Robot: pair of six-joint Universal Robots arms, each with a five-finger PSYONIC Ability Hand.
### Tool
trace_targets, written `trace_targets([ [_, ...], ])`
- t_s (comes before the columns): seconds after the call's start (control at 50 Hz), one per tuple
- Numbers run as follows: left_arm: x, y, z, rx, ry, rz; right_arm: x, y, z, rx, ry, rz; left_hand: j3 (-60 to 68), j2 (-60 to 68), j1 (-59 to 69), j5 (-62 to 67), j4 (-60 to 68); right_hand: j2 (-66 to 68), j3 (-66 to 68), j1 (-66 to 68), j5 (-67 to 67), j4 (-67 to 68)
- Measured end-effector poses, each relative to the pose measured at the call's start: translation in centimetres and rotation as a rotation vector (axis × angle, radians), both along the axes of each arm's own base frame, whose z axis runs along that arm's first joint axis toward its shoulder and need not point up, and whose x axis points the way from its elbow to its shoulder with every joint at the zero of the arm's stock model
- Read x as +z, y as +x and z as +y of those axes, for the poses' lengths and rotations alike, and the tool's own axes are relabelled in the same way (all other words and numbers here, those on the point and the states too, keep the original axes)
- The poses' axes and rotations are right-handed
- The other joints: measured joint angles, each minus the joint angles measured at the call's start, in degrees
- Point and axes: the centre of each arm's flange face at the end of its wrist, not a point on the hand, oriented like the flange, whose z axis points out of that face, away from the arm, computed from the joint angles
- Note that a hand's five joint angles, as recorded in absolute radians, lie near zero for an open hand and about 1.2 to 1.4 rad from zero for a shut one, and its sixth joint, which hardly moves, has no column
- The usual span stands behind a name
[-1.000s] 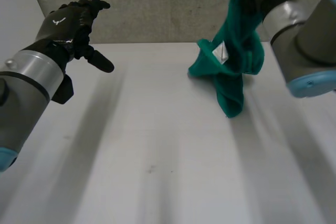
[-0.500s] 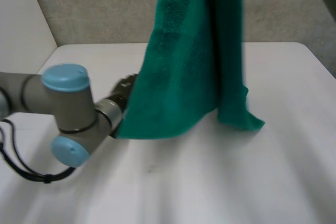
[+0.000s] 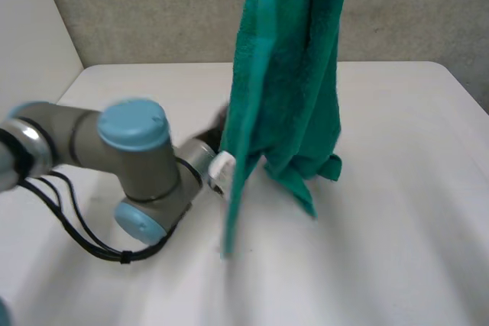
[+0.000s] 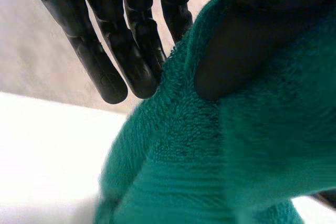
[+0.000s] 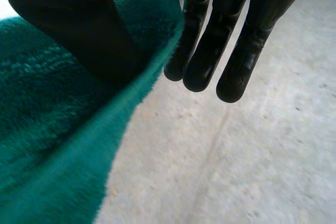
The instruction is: Fold the towel.
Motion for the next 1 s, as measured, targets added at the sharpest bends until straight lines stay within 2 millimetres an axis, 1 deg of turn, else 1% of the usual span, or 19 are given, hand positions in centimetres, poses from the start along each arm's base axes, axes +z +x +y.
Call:
trace_targets([
  [0.1,7.3,6.1,-3.9,0.25,-0.159,0.045,-1.7,-2.0,-3.5,-0.14,0.06,0.029,0.18,0.23,0.0,0.0,0.02,0.0,0.0,0.0,0.0,0.0],
  [0.12,7.3,6.1,-3.9,0.25,-0.159,0.045,-1.7,-2.0,-3.5,-0.14,0.06,0.029,0.18,0.23,0.0,0.0,0.02,0.0,0.0,0.0,0.0,0.0],
  [0.14,9.8,8.4,-4.5,0.322,-0.238,0.024,-2.4,-3.0,-5.1,-0.198,0.087,0.044,0.32,0.32,0.0,0.0,0.03,0.0,0.01,0.0,0.0,0.0],
  [0.22,13.0,11.2,-4.1,0.394,-0.367,-0.049,-4.0,-4.7,-7.8,-0.282,0.139,0.072,0.36,0.38,0.0,0.0,0.03,0.0,0.0,0.0,0.0,0.0],
  [0.3,14.9,12.6,-1.7,0.388,-0.49,-0.177,-7.4,-6.4,-11.5,-0.361,0.24,0.122,0.38,0.45,0.0,0.0,0.04,0.0,0.0,0.0,0.0,0.0],
  [0.38,13.9,12.3,1.0,0.311,-0.516,-0.273,-12.5,-6.8,-14.7,-0.383,0.379,0.187,0.6,0.57,0.0,0.0,0.05,0.0,0.0,0.0,0.0,0.0],
  [0.4,13.9,12.3,1.0,0.311,-0.516,-0.273,-12.5,-6.8,-14.7,-0.383,0.379,0.187,0.6,0.57,0.0,0.0,0.05,0.0,0.0,0.0,0.0,0.0],
  [0.42,12.5,11.9,2.1,0.267,-0.494,-0.305,-15.5,-6.7,-15.9,-0.381,0.459,0.225,0.62,0.62,0.0,0.0,0.05,0.0,0.0,0.0,0.11,0.0],
  [0.5,8.2,10.4,4.1,0.162,-0.394,-0.368,-20.7,-6.3,-17.4,-0.373,0.592,0.289,0.66,0.7,0.0,0.0,0.25,0.0,0.0,0.0,0.19,0.01],
  [0.54,7.3,10.1,4.4,0.146,-0.373,-0.379,-21.7,-6.3,-17.6,-0.371,0.615,0.301,0.66,0.7,0.0,0.0,0.26,0.0,0.01,0.0,0.21,0.01],
  [0.62,0.7,8.3,5.4,0.074,-0.218,-0.483,-26.9,-6.0,-19.1,-0.374,0.728,0.365,0.68,0.73,-0.02,0.0,0.26,0.0,0.0,0.0,0.25,0.01],
  [0.66,0.0,8.2,5.5,0.07,-0.202,-0.497,-27.4,-5.9,-19.3,-0.375,0.737,0.372,0.68,0.73,-0.02,0.0,0.27,0.0,0.0,0.0,0.25,0.01],
  [0.7,-3.0,7.7,5.5,0.063,-0.142,-0.558,-29.2,-5.9,-20.0,-0.381,0.764,0.403,0.68,0.73,-0.02,0.0,0.27,0.0,0.01,0.0,0.25,0.01],
  [0.76,-4.3,7.4,5.5,0.062,-0.115,-0.589,-29.9,-5.9,-20.4,-0.388,0.767,0.421,-3.95,-4.42,-0.62,-0.99,-4.48,-0.14,-0.15,-0.12,0.25,0.01],
  [0.82,-4.2,7.2,5.5,0.06,-0.116,-0.592,-30.0,-6.1,-20.7,-0.402,0.758,0.432,-18.84,-19.18,-16.9,-14.91,-19.56,-21.77,-21.8,-18.23,-19.74,-21.81],
  [0.84,-3.8,7.1,5.5,0.06,-0.123,-0.586,-29.8,-6.2,-20.8,-0.41,0.752,0.433,-25.25,-25.54,-24.24,-21.31,-26.1,-21.77,-21.8,-18.23,-19.74,-21.81],
  [0.88,-2.7,7.1,5.5,0.06,-0.141,-0.569,-29.5,-6.4,-20.9,-0.423,0.744,0.432,-31.17,-31.51,-29.59,-26.99,-31.65,-41.89,-41.65,-34.28,-39.84,-41.73],
  [0.92,-1.1,7.1,5.5,0.061,-0.168,-0.545,-28.3,-6.7,-20.9,-0.453,0.72,0.418,-48.45,-49.34,-47.36,-45.27,-49.62,-45.91,-46.84,-37.99,-45.48,-47.44],
  [1.0,1.5,7.6,5.4,0.07,-0.212,-0.505,-25.6,-7.1,-20.3,-0.488,0.665,0.384,-52.86,-53.18,-49.48,-49.86,-53.76,-46.19,-47.69,-38.69,-46.67,-48.8],
])
